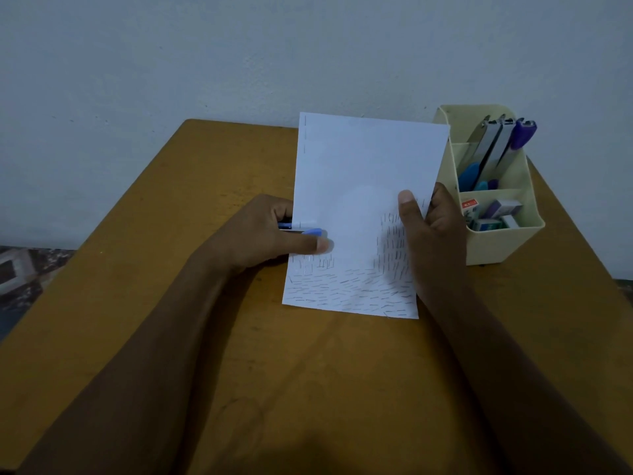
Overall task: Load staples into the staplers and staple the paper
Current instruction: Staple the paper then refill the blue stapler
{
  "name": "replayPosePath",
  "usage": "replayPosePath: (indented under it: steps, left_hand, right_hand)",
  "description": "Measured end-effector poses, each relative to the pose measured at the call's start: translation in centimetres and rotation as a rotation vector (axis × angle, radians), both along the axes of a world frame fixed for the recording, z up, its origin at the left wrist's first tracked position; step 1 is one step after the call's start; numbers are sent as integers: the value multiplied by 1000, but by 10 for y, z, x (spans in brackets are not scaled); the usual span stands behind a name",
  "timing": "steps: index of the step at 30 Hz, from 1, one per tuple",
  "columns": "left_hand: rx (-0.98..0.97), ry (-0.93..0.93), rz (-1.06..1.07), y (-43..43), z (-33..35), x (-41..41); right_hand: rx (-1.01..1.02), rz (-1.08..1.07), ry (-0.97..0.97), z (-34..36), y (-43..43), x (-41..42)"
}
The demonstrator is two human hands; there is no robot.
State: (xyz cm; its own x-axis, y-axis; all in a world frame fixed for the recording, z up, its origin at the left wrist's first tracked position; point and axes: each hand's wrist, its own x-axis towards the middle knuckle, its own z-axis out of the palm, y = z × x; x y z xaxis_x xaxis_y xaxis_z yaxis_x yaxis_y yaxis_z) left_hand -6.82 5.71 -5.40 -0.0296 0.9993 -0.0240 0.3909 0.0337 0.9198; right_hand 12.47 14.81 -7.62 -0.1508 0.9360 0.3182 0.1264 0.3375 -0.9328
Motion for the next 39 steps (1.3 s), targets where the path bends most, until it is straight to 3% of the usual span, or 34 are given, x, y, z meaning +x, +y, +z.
replayPosePath:
  steps: [9,39]
  left_hand:
    - [-106,125,-111,-3,11,-6]
    - [-170,134,-155,-2,7,-24]
  right_hand:
    - [-2,-1,13,0,-1,-1]
    - [10,-6,37,0,0,0]
